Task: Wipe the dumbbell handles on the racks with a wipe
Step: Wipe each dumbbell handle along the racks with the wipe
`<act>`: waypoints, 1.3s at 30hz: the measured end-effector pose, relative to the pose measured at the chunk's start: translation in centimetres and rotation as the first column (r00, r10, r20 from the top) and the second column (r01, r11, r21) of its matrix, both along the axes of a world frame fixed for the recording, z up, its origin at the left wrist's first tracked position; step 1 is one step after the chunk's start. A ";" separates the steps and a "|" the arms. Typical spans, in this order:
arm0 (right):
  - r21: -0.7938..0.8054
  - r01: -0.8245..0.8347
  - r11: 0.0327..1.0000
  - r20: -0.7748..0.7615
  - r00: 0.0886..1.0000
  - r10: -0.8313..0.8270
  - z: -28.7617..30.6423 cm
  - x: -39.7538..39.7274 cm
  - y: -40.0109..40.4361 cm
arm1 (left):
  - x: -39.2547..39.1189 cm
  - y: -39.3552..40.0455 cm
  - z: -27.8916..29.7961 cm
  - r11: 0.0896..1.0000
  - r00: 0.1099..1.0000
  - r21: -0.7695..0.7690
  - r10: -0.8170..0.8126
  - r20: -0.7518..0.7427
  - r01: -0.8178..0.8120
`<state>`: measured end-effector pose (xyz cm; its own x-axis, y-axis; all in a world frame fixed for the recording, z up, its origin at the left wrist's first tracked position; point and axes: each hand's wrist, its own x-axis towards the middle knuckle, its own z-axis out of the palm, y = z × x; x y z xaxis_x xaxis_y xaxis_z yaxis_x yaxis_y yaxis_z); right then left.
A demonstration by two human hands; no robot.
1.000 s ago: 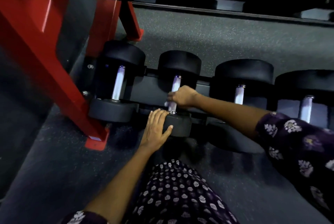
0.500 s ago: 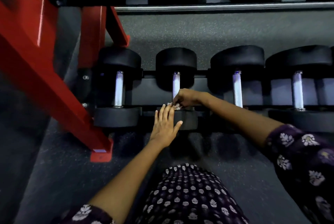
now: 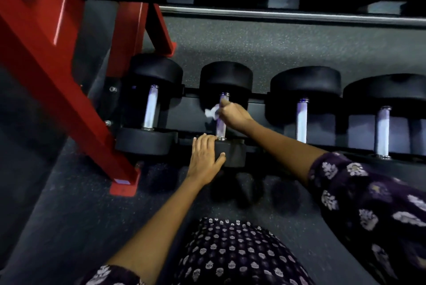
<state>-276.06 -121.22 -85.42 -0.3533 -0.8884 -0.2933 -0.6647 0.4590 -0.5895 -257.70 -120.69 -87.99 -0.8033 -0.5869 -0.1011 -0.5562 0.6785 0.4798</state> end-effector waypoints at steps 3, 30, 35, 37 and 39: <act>-0.045 -0.134 0.990 -0.243 0.963 0.119 -1.3 -0.3 0.8 | -1.1 0.7 0.4 1.000 1.000 -0.020 0.014 -0.025 -0.014; 0.028 0.953 0.300 0.648 0.212 -0.732 -2.5 0.0 -3.0 | -1.1 0.8 -2.4 0.954 0.981 -0.298 -0.048 -0.189 -0.010; -0.083 0.915 0.395 0.541 0.374 -0.753 -2.1 0.1 -3.4 | -1.2 0.7 -2.5 0.955 0.979 -0.295 -0.049 -0.196 -0.011; -0.038 0.903 0.429 0.534 0.381 -0.755 -1.3 -0.1 -3.5 | -1.1 0.7 -2.6 0.953 0.981 -0.303 -0.051 -0.189 -0.009; -0.007 0.904 0.427 0.556 0.358 -0.750 -0.9 0.0 -3.9 | -1.1 0.7 -2.7 0.951 0.981 -0.311 -0.055 -0.186 -0.005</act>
